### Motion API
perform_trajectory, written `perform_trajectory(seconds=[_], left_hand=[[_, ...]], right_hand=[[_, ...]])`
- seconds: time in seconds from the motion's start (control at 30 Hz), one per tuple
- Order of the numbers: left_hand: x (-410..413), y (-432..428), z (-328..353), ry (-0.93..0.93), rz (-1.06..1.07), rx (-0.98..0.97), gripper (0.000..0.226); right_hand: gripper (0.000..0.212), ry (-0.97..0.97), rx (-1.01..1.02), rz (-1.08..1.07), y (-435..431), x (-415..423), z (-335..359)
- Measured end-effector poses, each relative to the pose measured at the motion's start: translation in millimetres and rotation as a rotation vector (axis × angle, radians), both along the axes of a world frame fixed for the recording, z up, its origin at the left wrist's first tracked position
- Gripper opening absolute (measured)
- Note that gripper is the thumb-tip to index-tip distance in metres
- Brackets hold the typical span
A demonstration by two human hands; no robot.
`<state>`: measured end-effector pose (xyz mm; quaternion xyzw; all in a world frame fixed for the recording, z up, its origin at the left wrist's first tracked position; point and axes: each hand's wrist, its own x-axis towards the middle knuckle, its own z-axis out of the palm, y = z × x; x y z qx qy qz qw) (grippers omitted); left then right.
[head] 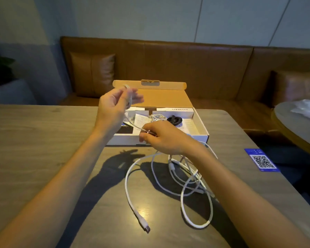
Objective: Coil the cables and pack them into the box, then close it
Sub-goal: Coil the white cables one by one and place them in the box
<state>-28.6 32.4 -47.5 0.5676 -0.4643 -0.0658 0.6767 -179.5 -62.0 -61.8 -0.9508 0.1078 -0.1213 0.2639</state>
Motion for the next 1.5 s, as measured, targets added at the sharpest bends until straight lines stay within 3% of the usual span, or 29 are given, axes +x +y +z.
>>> perform_trajectory(seconds=[0.07, 0.1, 0.17, 0.27, 0.37, 0.47, 0.57, 0.63, 0.77, 0.83, 0.9, 1.0, 1.07, 1.13, 1.23, 1.3, 1.4, 1.43, 1.5], left_hand=[[9.3, 5.8, -5.9, -0.397, 0.111, 0.233, 0.026], [10.4, 7.5, -7.3, -0.476, 0.102, 0.336, 0.027], [6.6, 8.9, -6.8, -0.453, 0.01, 0.495, 0.033], [-5.8, 9.8, 3.0, -0.097, -0.298, 0.497, 0.039], [-16.1, 9.6, 11.2, 0.318, -0.607, 0.278, 0.034], [-32.7, 5.7, 12.9, 0.708, -0.798, 0.002, 0.032], [-40.5, -3.8, 13.3, 0.89, -0.784, -0.227, 0.029], [-36.8, -6.4, 12.4, 0.734, -0.577, -0.228, 0.028], [-16.7, -1.4, -0.1, -0.188, -0.023, 0.116, 0.028], [-7.7, 2.8, -4.5, -0.374, -0.011, 0.254, 0.028], [-4.2, 5.4, -2.6, -0.382, -0.068, 0.38, 0.033], [-8.0, 8.9, 8.9, -0.209, -0.272, 0.536, 0.04], [-10.8, 11.5, 13.6, 0.031, -0.472, 0.48, 0.037], [-12.0, 14.6, 18.1, 0.327, -0.665, 0.285, 0.035], [-12.5, 13.2, 24.8, 0.821, -0.924, -0.097, 0.048], [-16.1, 6.0, 27.2, 0.961, -0.931, -0.259, 0.047], [-29.3, -2.6, 22.0, 0.731, -0.652, -0.262, 0.031], [-30.7, -3.3, 18.7, 0.515, -0.502, -0.191, 0.028], [-26.6, -2.7, 11.9, -0.131, -0.166, -0.015, 0.022]], right_hand=[[0.024, -0.094, 0.028, -0.03, -4.1, -2.8, 7.6], [0.023, -0.158, 0.028, -0.055, -8.2, -4.4, 12.0], [0.02, -0.288, 0.019, -0.112, -18.1, -8.3, 19.3], [0.014, -0.436, 0.078, -0.179, -34.5, -14.3, 21.9], [0.023, -0.511, 0.225, -0.222, -44.0, -17.6, 18.6], [0.033, -0.376, 0.39, -0.134, -37.9, -14.2, 11.1], [0.039, -0.192, 0.334, -0.082, -18.5, -5.7, 4.8], [0.036, -0.059, 0.223, -0.04, -4.4, -3.2, 6.6], [0.027, 0.02, 0.017, 0.028, 7.4, -7.2, 14.0], [0.025, -0.072, 0.017, -0.015, 1.6, -11.1, 22.1], [0.021, -0.188, 0.0, -0.071, -10.3, -15.1, 29.3], [0.016, -0.347, 0.079, -0.118, -25.0, -18.4, 30.9], [0.015, -0.431, 0.179, -0.118, -29.2, -17.7, 27.7], [0.017, -0.44, 0.298, -0.09, -30.7, -17.7, 24.2], [0.027, -0.238, 0.49, -0.032, -29.8, -16.2, 15.7], [0.03, -0.086, 0.546, 0.021, -23.9, -14.9, 11.3], [0.026, 0.067, 0.551, 0.125, -9.6, -13.7, 14.6], [0.023, 0.096, 0.548, 0.147, -5.3, -13.8, 17.3], [0.023, 0.074, 0.492, 0.119, -1.8, -14.8, 23.7]])
